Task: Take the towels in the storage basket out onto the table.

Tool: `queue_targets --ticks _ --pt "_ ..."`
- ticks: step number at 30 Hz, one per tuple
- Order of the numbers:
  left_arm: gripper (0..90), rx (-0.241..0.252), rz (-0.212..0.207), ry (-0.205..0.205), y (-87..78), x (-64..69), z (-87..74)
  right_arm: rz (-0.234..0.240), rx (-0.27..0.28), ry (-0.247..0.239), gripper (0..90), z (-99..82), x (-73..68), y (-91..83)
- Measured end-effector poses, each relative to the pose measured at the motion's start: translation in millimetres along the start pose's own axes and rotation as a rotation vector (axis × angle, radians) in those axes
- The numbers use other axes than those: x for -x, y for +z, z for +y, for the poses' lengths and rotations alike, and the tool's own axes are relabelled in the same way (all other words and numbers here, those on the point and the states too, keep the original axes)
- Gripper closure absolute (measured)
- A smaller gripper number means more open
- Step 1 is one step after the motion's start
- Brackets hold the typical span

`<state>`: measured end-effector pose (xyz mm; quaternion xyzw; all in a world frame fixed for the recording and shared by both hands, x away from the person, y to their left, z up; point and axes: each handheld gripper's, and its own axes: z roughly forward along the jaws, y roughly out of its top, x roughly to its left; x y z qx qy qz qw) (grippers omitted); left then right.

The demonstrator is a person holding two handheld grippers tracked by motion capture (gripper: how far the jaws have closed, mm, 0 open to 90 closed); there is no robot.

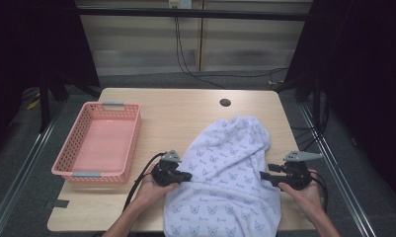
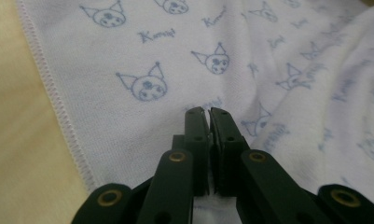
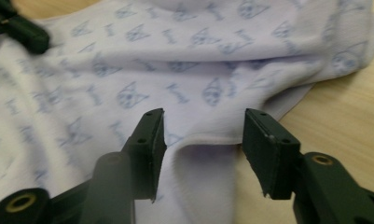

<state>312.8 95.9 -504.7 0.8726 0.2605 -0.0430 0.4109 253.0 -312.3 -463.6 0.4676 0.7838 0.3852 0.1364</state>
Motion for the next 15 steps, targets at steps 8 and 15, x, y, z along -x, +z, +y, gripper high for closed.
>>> queue_targets --ticks 8,15 --pt "85.9 -0.05 -0.027 -0.004 -27.1 31.6 -30.8 0.028 -0.03 0.028 43.3 11.8 9.5 25.5" --pt "81.3 -0.057 -0.016 -0.006 -37.3 50.9 -43.3 0.09 -0.051 0.01 40.8 15.4 3.7 46.2"
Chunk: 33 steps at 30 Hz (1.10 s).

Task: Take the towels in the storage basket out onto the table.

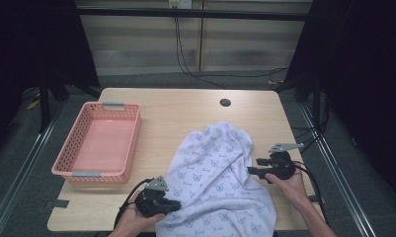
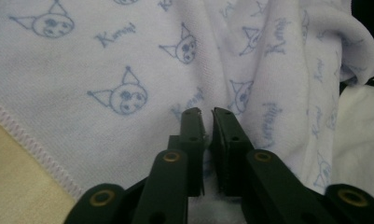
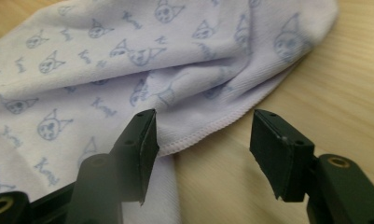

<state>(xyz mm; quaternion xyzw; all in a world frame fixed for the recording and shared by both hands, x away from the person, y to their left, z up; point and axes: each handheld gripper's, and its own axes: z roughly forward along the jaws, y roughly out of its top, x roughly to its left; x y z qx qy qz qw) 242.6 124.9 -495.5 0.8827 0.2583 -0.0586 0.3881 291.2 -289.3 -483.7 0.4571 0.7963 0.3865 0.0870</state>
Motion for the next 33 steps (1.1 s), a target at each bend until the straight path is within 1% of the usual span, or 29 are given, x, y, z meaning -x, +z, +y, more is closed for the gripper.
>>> queue_targets --ticks 1,2,3,4,5,7,8,9,10,11,12,13,14,15,16,17,18,19,20,21,22,23,24,25,26,27,29,30,33 --pt "79.1 0.02 0.013 -0.005 1.5 -3.6 5.5 0.012 -0.011 0.001 40.7 1.0 -0.7 4.2" --pt "76.7 0.035 0.012 -0.008 2.4 -7.6 9.7 -0.005 -0.004 -0.007 40.8 2.7 -1.5 8.4" --pt "76.5 0.069 -0.006 -0.025 3.7 -13.7 15.8 -0.01 -0.001 -0.003 40.8 4.3 -1.2 10.5" --pt "76.4 0.095 -0.005 -0.037 5.2 -19.8 22.6 -0.012 0.0 0.003 41.0 7.1 0.2 13.2" --pt "75.8 0.119 0.007 -0.026 7.3 -27.1 32.1 -0.02 0.012 0.003 41.4 9.5 2.7 15.2" --pt "73.7 0.142 0.013 -0.03 12.1 -37.6 45.0 -0.04 0.011 0.007 42.2 13.4 8.5 19.9" --pt "73.0 0.153 0.017 -0.042 15.2 -44.4 51.7 -0.051 0.006 0.012 42.3 14.5 10.7 22.5" --pt "71.5 0.166 0.032 -0.047 18.7 -50.8 57.5 -0.056 0.002 0.013 42.6 15.2 12.3 25.5" --pt "70.7 0.173 0.061 -0.061 22.7 -56.6 63.5 -0.061 -0.001 0.007 43.0 15.7 13.0 28.7" --pt "68.1 0.186 0.069 -0.091 27.5 -65.2 71.3 -0.066 -0.012 0.007 44.0 16.0 12.5 31.4" --pt "64.6 0.196 0.082 -0.092 29.9 -69.5 76.1 -0.074 -0.016 -0.007 45.1 16.1 11.9 35.3" --pt "62.8 0.197 0.119 -0.09 34.2 -76.4 83.2 -0.08 -0.025 -0.013 45.3 16.1 10.7 37.3" --pt "60.0 0.212 0.141 -0.107 37.5 -82.3 86.5 -0.087 -0.018 -0.024 46.0 15.6 8.4 39.4" --pt "57.2 0.207 0.143 -0.119 40.3 -86.9 88.7 -0.067 -0.013 -0.021 51.9 15.6 7.5 40.0" --pt "53.0 0.199 0.165 -0.129 44.8 -91.3 90.8 -0.047 -0.014 -0.025 59.4 15.6 6.8 40.0" --pt "48.9 0.196 0.187 -0.145 50.2 -95.8 91.3 -0.051 -0.013 -0.035 65.7 15.1 5.1 39.0" --pt "46.6 0.19 0.176 -0.158 54.6 -99.4 91.2 -0.049 -0.008 -0.033 75.6 15.0 4.6 37.6" --pt "46.8 0.188 0.183 -0.155 57.4 -101.1 90.6 -0.034 -0.001 -0.035 79.9 15.6 5.1 36.2" --pt "47.4 0.195 0.211 -0.143 61.0 -101.6 89.7 -0.038 0.004 -0.033 84.8 16.1 5.1 33.9" --pt "51.6 0.207 0.236 -0.147 62.7 -101.0 90.0 -0.031 0.019 -0.024 86.4 16.9 6.4 30.8" --pt "60.4 0.213 0.236 -0.174 62.9 -102.0 90.5 -0.028 0.03 -0.013 87.7 17.8 7.7 27.0" --pt "69.9 0.208 0.218 -0.179 62.0 -103.4 89.9 -0.03 0.047 -0.006 88.5 18.5 9.5 23.0" --pt "80.8 0.196 0.218 -0.17 62.4 -102.4 89.2 -0.032 0.057 -0.004 88.9 19.1 11.8 19.2" --pt "84.5 0.196 0.229 -0.16 62.1 -100.7 88.1 -0.037 0.066 -0.003 89.1 19.5 14.3 15.2" --pt "86.7 0.203 0.218 -0.168 60.5 -99.6 86.8 -0.04 0.08 0.009 89.3 19.4 16.6 11.8" --pt "87.1 0.209 0.205 -0.166 57.2 -98.8 85.6 -0.048 0.092 0.013 89.4 19.8 18.5 7.5" --pt "87.4 0.241 0.195 -0.15 43.8 -92.5 85.4 -0.056 0.144 0.029 89.4 24.6 23.1 -7.7" --pt "87.4 0.254 0.198 -0.146 38.3 -90.3 86.2 -0.062 0.166 0.03 89.4 27.3 24.2 -14.9" --pt "87.5 0.297 0.186 -0.11 14.4 -78.2 90.4 -0.07 0.218 0.033 89.5 33.7 25.6 -33.8"
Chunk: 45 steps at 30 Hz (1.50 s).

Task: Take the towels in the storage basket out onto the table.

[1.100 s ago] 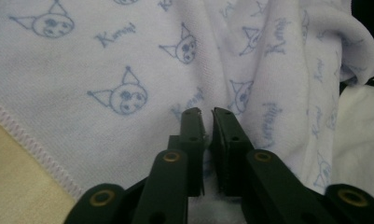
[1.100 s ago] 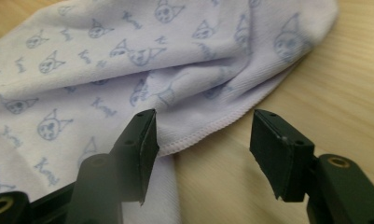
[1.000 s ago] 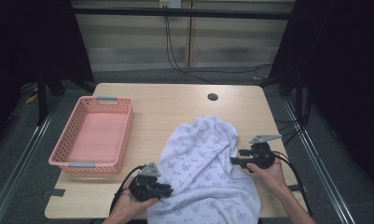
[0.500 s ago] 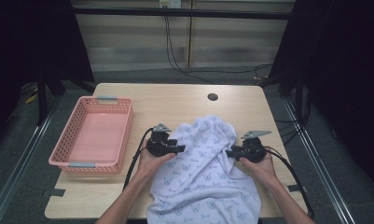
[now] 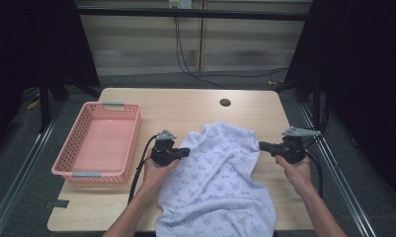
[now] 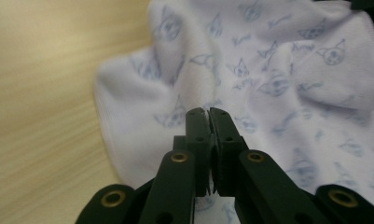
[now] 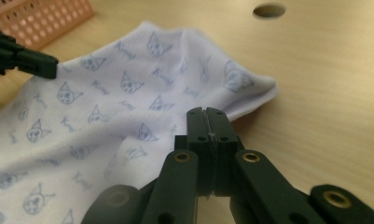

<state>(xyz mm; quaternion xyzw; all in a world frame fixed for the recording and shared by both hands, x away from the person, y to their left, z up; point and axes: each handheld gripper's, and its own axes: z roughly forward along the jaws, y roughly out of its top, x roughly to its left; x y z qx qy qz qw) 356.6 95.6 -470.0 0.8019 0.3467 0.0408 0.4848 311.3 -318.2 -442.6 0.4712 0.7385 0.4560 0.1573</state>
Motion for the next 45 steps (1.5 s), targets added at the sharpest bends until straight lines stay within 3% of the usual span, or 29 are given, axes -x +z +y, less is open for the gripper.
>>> queue_targets --ticks 3,6,7,8,10,14,15,17,22,24,26,28,30,32,34,37,39,40,44,45 --pt "87.4 0.042 -0.05 0.047 -29.5 16.3 5.2 0.013 0.053 -0.013 89.5 7.0 -7.4 -23.7" --pt "87.2 0.023 -0.114 0.107 -58.8 38.9 -6.9 0.048 0.063 -0.034 89.5 -2.2 -22.9 -42.4" --pt "87.1 0.015 -0.119 0.122 -64.4 44.1 -13.0 0.06 0.047 -0.052 89.4 -10.8 -31.5 -49.7" --pt "86.9 -0.005 -0.152 0.118 -71.4 51.5 -25.0 0.067 0.035 -0.06 89.4 -16.9 -36.4 -53.6" --pt "86.3 -0.069 -0.178 0.134 -77.3 60.5 -45.2 0.09 -0.03 -0.079 89.4 -38.4 -48.3 -62.1" --pt "81.7 -0.138 -0.24 0.078 -81.1 61.4 -75.7 0.09 -0.171 -0.099 87.4 -73.0 -58.1 -63.5" --pt "76.7 -0.14 -0.24 0.073 -81.5 62.0 -77.2 0.085 -0.203 -0.104 80.0 -80.1 -59.3 -62.8" --pt "71.9 -0.115 -0.246 0.077 -83.5 58.3 -72.3 0.066 -0.205 -0.107 73.1 -84.1 -58.1 -61.4" --pt "73.1 -0.033 -0.21 0.042 -67.4 39.3 -43.2 0.037 -0.131 -0.092 62.8 -62.2 -42.9 -49.9" --pt "73.9 -0.047 -0.162 0.044 -55.9 31.3 -35.4 0.01 -0.124 -0.103 61.0 -51.5 -36.1 -37.9" --pt "73.5 -0.061 -0.152 0.014 -44.5 21.7 -29.8 -0.005 -0.128 -0.103 57.4 -42.3 -27.1 -21.1" --pt "72.2 -0.077 -0.113 0.017 -35.5 15.8 -28.2 -0.022 -0.139 -0.102 56.1 -36.6 -18.5 -3.2" --pt "72.0 -0.108 -0.111 0.007 -29.2 10.9 -31.1 -0.025 -0.156 -0.092 55.7 -33.8 -10.2 12.7" --pt "73.6 -0.137 -0.113 0.025 -26.5 11.4 -36.7 -0.048 -0.163 -0.091 52.9 -33.8 -2.8 25.4" --pt "71.5 -0.147 -0.13 -0.012 -25.0 11.8 -42.8 -0.058 -0.17 -0.074 50.2 -35.9 1.6 34.8" --pt "67.7 -0.179 -0.117 0.014 -21.3 14.8 -46.5 -0.079 -0.183 -0.073 45.5 -37.0 2.5 43.2" --pt "67.4 -0.179 -0.148 0.029 -21.2 19.0 -46.8 -0.086 -0.215 -0.078 43.2 -39.4 1.4 46.7" --pt "67.4 -0.183 -0.156 0.042 -20.2 21.7 -47.5 -0.09 -0.234 -0.103 41.7 -41.4 1.1 48.5" --pt "66.1 -0.234 -0.162 0.068 -15.3 26.5 -50.9 -0.081 -0.229 -0.125 52.8 -43.4 -2.7 47.5" --pt "65.7 -0.232 -0.161 0.066 -14.3 27.4 -51.4 -0.063 -0.226 -0.127 67.7 -43.6 -3.9 46.9"
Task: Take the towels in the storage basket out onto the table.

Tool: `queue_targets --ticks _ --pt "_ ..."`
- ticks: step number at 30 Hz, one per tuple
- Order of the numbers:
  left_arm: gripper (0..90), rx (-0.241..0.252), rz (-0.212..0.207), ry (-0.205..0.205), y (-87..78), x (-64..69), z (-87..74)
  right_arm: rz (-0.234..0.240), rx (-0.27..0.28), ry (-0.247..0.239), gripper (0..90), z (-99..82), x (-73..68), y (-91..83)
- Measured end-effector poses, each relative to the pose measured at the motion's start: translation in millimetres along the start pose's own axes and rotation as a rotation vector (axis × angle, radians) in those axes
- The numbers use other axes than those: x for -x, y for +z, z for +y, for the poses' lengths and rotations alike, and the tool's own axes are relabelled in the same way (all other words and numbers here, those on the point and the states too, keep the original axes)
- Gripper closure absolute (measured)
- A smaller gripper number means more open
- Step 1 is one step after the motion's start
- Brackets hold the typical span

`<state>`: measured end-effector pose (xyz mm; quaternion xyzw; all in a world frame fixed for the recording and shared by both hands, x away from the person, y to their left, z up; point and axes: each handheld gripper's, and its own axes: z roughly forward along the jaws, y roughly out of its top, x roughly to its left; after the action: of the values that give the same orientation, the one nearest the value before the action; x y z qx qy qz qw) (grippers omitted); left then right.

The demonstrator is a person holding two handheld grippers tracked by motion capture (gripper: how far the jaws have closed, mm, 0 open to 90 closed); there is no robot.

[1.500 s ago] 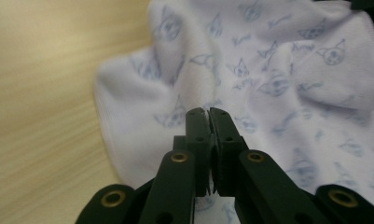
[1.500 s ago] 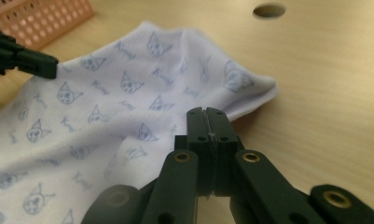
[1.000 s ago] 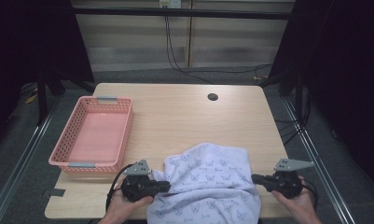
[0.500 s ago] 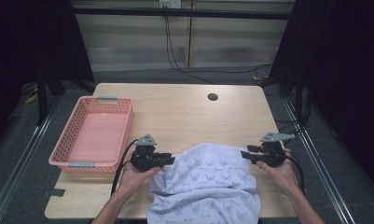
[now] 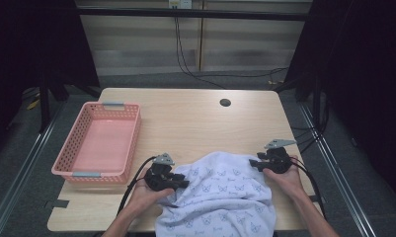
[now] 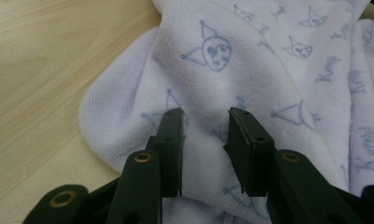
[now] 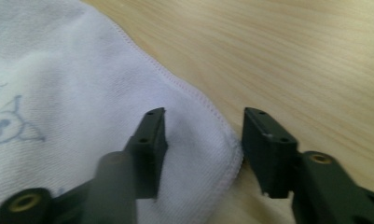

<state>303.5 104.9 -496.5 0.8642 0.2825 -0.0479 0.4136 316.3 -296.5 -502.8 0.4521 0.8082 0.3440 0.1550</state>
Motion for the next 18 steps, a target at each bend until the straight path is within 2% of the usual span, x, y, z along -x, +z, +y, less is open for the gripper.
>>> queue_targets --ticks 1,2,3,5,6,8,10,11,14,18 --pt "65.5 -0.003 0.003 0.002 -0.1 0.3 0.2 0.029 -0.003 -0.002 74.9 0.1 -1.1 -0.9" --pt "64.5 -0.005 0.005 0.002 -0.2 0.7 0.4 0.028 -0.014 0.001 83.0 0.0 -2.6 -2.2" --pt "63.9 -0.004 0.006 0.004 -0.3 1.3 0.2 0.051 -0.015 0.0 84.8 -0.2 -2.4 -3.6" --pt "62.5 0.001 0.008 0.005 -1.5 1.9 0.0 0.041 -0.006 0.01 85.9 0.6 -3.7 -15.0" --pt "61.3 0.009 0.008 -0.001 -2.1 2.2 -0.4 0.047 0.029 0.009 86.0 1.0 -3.1 -24.4" --pt "60.3 0.011 0.003 -0.007 -3.0 1.2 -1.4 0.066 0.106 0.043 86.1 -0.5 -2.7 -50.5" --pt "60.5 0.011 0.004 -0.01 -2.5 1.6 -2.0 0.043 0.123 0.041 86.1 -6.4 -4.4 -67.3" --pt "60.5 0.005 0.003 -0.006 -2.4 2.6 -1.8 0.048 0.127 0.046 86.1 -10.1 -4.6 -71.6" --pt "60.8 -0.014 -0.003 0.001 -1.4 7.3 -1.4 0.036 0.098 0.046 86.0 -28.0 -8.0 -84.3" --pt "57.5 -0.014 -0.032 0.013 -2.1 9.0 2.6 0.037 0.062 0.071 85.8 -48.1 -6.6 -88.5"
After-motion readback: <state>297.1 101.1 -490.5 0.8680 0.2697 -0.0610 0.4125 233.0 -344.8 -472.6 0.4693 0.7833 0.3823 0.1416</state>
